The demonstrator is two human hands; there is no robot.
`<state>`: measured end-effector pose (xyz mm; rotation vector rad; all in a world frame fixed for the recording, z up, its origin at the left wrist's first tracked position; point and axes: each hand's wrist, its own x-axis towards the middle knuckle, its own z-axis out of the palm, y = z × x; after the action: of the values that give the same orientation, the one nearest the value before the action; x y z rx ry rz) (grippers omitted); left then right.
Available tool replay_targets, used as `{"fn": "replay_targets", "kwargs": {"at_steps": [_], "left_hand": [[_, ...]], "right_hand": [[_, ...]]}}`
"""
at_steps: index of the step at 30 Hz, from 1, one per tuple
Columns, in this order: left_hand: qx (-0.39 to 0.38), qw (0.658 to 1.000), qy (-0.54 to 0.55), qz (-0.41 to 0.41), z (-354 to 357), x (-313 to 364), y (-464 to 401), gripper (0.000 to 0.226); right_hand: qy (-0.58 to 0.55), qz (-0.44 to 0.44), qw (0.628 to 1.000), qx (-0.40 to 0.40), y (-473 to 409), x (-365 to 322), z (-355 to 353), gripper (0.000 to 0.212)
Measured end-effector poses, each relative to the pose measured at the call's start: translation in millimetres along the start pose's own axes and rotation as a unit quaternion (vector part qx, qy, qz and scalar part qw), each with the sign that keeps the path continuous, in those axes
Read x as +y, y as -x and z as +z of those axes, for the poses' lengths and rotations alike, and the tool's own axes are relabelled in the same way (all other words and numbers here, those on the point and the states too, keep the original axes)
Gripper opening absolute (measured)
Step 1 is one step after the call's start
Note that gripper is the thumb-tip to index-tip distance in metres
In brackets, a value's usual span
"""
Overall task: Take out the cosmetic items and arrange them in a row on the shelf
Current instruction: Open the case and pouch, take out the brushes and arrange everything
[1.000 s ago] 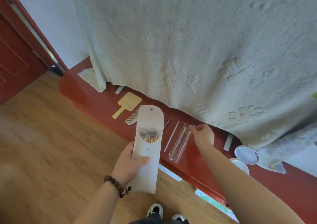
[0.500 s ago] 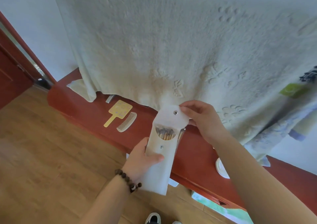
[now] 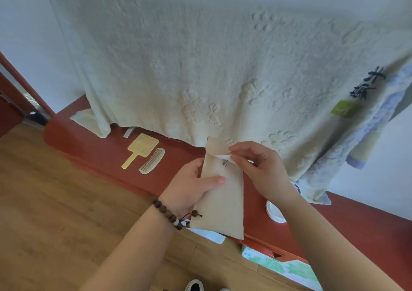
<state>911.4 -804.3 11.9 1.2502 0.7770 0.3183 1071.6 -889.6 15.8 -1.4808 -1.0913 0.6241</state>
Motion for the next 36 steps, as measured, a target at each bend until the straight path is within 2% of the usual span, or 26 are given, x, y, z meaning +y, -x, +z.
{"fn": "replay_targets", "kwargs": {"at_steps": [2, 6, 11, 13, 17, 24, 29, 36], "left_hand": [[-0.006, 1.0, 0.006, -0.008, 3, 3, -1, 0.025], [-0.027, 0.999, 0.011, -0.025, 8, 6, -2, 0.039], [-0.025, 0.999, 0.017, -0.037, 12, 10, -1, 0.041], [-0.029, 0.999, 0.018, -0.042, 12, 11, -2, 0.037], [-0.024, 0.999, 0.018, -0.041, 15, 9, -3, 0.024], [-0.024, 0.999, 0.015, -0.018, 28, -4, -4, 0.018], [-0.03, 0.999, 0.021, -0.015, 32, -25, -10, 0.032], [-0.071, 0.991, 0.065, -0.097, 35, -64, -42, 0.053]], "right_hand": [[0.011, -0.005, 1.0, 0.005, 3, 1, -5, 0.026], [0.054, -0.023, 0.998, 0.006, 9, 3, -13, 0.021], [0.106, -0.059, 0.992, -0.016, 14, 5, -17, 0.015], [0.154, -0.09, 0.984, -0.02, 15, 5, -17, 0.015], [0.271, -0.194, 0.942, -0.049, 21, 4, -18, 0.017], [0.307, -0.23, 0.922, -0.052, 38, 23, -27, 0.023], [0.308, -0.206, 0.925, -0.079, 51, 44, -31, 0.029], [0.342, -0.135, 0.926, -0.09, 58, 77, -29, 0.033]]}}
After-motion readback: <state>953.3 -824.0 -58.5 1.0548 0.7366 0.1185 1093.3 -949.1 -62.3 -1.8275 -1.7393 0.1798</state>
